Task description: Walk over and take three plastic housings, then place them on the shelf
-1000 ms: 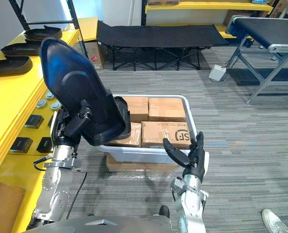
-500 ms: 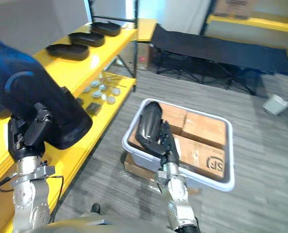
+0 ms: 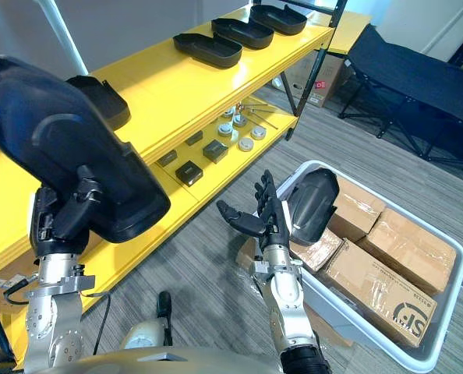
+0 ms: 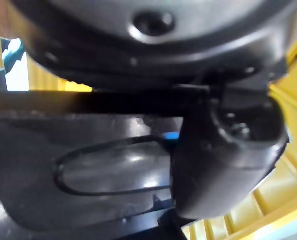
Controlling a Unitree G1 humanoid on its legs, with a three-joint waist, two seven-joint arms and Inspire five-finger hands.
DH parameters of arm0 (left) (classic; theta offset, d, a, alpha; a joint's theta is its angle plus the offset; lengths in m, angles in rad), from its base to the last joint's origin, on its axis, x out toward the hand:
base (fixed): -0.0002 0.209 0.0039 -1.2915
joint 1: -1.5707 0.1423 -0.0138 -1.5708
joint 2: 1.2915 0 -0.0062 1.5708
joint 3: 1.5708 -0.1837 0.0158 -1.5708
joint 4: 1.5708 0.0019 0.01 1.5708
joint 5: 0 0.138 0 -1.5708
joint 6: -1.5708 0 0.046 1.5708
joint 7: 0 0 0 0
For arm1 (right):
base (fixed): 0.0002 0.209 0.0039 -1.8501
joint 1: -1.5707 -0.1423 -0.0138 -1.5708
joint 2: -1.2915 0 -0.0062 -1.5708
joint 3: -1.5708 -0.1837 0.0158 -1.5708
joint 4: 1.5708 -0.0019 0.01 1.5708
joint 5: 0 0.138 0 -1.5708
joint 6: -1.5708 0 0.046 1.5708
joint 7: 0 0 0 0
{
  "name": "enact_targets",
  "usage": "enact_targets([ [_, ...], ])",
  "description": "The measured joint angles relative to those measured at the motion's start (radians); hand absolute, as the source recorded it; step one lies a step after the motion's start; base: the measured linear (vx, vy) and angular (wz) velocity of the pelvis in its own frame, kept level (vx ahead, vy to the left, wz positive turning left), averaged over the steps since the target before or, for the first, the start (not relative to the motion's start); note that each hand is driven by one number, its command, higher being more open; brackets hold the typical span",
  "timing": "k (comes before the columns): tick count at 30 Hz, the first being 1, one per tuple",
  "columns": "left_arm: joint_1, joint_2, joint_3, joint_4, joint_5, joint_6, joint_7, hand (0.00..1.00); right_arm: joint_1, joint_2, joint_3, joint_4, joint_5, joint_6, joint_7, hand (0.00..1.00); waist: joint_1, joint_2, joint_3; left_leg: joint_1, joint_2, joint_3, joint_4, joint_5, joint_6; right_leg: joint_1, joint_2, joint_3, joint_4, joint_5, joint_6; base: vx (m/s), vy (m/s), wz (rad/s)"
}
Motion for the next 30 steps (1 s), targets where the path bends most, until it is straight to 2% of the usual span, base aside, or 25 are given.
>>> enact_targets([
  [2,-0.009,0.000,-0.037,0.000,0.000,-0.002,-0.005,0.00,0.006,-0.002,0.001,-0.025,-0.002,-0.008,0.004,1.00,-0.001,0.010,0.005,-0.017,-0.004,-0.051,-0.018,0.044,-0.008,-0.006,0.010,0.009,0.038,-0.019,0.020,-0.07,-0.080,0.60],
  [5,-0.008,-0.001,-0.063,0.001,-0.007,-0.003,0.006,0.00,0.007,-0.007,0.001,-0.028,-0.005,-0.009,0.019,1.00,0.012,0.016,0.018,-0.021,-0.005,-0.112,-0.019,0.068,-0.012,0.013,0.032,0.029,0.065,-0.066,0.041,-0.09,-0.071,0.55],
  [8,0.011,-0.004,-0.067,0.000,-0.014,-0.007,0.009,0.00,0.008,-0.016,0.012,-0.034,-0.010,-0.015,0.039,1.00,0.021,0.038,0.042,-0.022,-0.004,-0.136,-0.015,0.082,0.005,0.036,0.045,0.004,0.092,-0.100,0.047,-0.11,-0.042,0.41],
  [10,0.027,-0.003,-0.067,0.000,-0.014,-0.012,0.006,0.00,0.008,-0.022,0.027,-0.034,-0.015,-0.019,0.042,1.00,0.032,0.040,0.050,-0.022,-0.005,-0.139,-0.014,0.070,0.018,0.045,0.046,-0.006,0.098,-0.107,0.048,-0.07,0.001,0.23],
  [13,0.041,-0.003,-0.063,0.000,-0.014,-0.031,0.002,0.00,0.000,-0.022,0.047,-0.034,-0.015,-0.052,0.043,1.00,0.054,0.014,0.074,-0.045,-0.030,-0.124,0.032,0.047,0.022,0.063,0.021,-0.031,0.105,-0.113,0.056,0.00,0.030,0.25],
  [14,0.039,-0.003,-0.051,-0.001,-0.013,-0.031,-0.002,0.00,-0.016,-0.019,0.050,-0.034,-0.015,-0.057,0.046,1.00,0.068,-0.001,0.085,-0.065,-0.050,-0.120,0.076,0.024,0.025,0.065,-0.002,-0.035,0.113,-0.116,0.061,0.08,0.093,0.30],
  [17,0.037,-0.003,-0.003,-0.001,-0.013,-0.031,-0.008,0.00,-0.057,-0.012,0.049,-0.034,-0.004,-0.056,0.066,1.00,0.080,-0.028,0.103,-0.109,-0.101,-0.112,0.192,-0.046,0.030,0.099,-0.050,-0.060,0.111,-0.115,0.060,0.12,0.116,0.24],
  [18,0.034,-0.003,0.019,-0.007,-0.014,-0.031,-0.009,0.00,-0.068,-0.011,0.048,-0.034,-0.004,-0.057,0.068,1.00,0.094,-0.044,0.110,-0.117,-0.127,-0.092,0.244,-0.091,0.036,0.126,-0.076,-0.074,0.103,-0.101,0.040,0.16,0.147,0.43],
  [19,0.026,-0.008,0.027,-0.013,-0.013,-0.031,-0.010,0.00,-0.067,-0.016,0.046,-0.034,-0.005,-0.057,0.065,1.00,0.091,-0.036,0.109,-0.124,-0.137,-0.092,0.274,-0.120,0.045,0.122,-0.088,-0.050,0.168,-0.049,-0.023,0.16,0.178,0.54],
  [20,0.022,-0.008,0.028,-0.017,-0.013,-0.031,-0.012,0.00,-0.063,-0.015,0.045,-0.035,-0.004,-0.057,0.061,1.00,0.090,-0.034,0.107,-0.119,-0.142,-0.093,0.277,-0.125,0.051,0.104,-0.103,-0.028,0.226,-0.018,-0.065,0.18,0.258,0.73],
  [21,0.021,-0.004,0.036,-0.034,-0.004,-0.042,-0.017,0.00,-0.065,-0.015,0.038,-0.035,-0.004,-0.058,0.056,1.00,0.086,-0.037,0.106,-0.105,-0.150,-0.090,0.260,-0.133,0.061,0.044,-0.137,0.033,0.346,0.064,-0.166,0.18,0.248,0.57],
  [22,0.020,0.005,0.046,-0.043,0.009,-0.063,-0.016,0.00,-0.071,-0.010,0.040,-0.035,-0.005,-0.059,0.055,1.00,0.085,-0.048,0.104,-0.067,-0.163,-0.074,0.213,-0.140,0.063,-0.019,-0.164,0.112,0.434,0.200,-0.200,0.21,0.232,0.52],
  [23,0.018,0.012,0.054,-0.050,0.015,-0.073,-0.009,0.00,-0.078,-0.010,0.040,-0.035,-0.008,-0.061,0.055,1.00,0.075,-0.051,0.102,-0.047,-0.167,-0.062,0.191,-0.153,0.063,-0.054,-0.172,0.169,0.490,0.299,-0.169,0.30,0.175,0.50],
  [24,-0.012,0.026,0.081,-0.057,0.043,-0.076,0.019,0.00,-0.111,-0.002,0.039,-0.033,-0.017,-0.067,0.055,1.00,0.061,-0.046,0.106,-0.020,-0.167,-0.085,0.174,-0.157,0.094,-0.144,-0.155,0.221,0.645,0.180,-0.113,0.25,0.112,0.34],
  [26,-0.032,0.026,0.101,-0.056,0.043,-0.075,0.045,0.00,-0.145,-0.008,0.039,-0.033,-0.046,-0.065,0.061,1.00,0.060,-0.031,0.115,0.034,-0.165,-0.091,0.151,-0.156,0.123,-0.196,-0.122,0.226,0.701,0.064,-0.115,0.23,0.114,-0.01],
  [27,-0.052,0.030,0.123,-0.056,0.042,-0.075,0.058,0.00,-0.179,-0.016,0.039,-0.034,-0.084,-0.066,0.060,1.00,0.053,-0.020,0.120,0.089,-0.164,-0.093,0.138,-0.168,0.139,-0.215,-0.073,0.208,0.668,0.000,-0.121,0.24,0.151,0.00],
  [28,-0.085,0.048,0.128,-0.056,0.042,-0.075,0.073,0.00,-0.215,-0.032,0.039,-0.048,-0.090,-0.066,0.061,1.00,0.040,-0.013,0.119,0.119,-0.163,-0.110,0.139,-0.188,0.143,-0.236,-0.006,0.218,0.578,-0.043,-0.129,0.23,0.130,0.19],
  [30,-0.141,0.075,0.122,-0.055,0.042,-0.076,0.080,0.00,-0.246,-0.062,0.031,-0.104,-0.086,-0.066,0.058,1.00,0.026,-0.008,0.116,0.128,-0.163,-0.144,0.142,-0.201,0.139,-0.274,0.083,0.278,0.425,-0.051,-0.121,0.21,0.033,0.65],
])
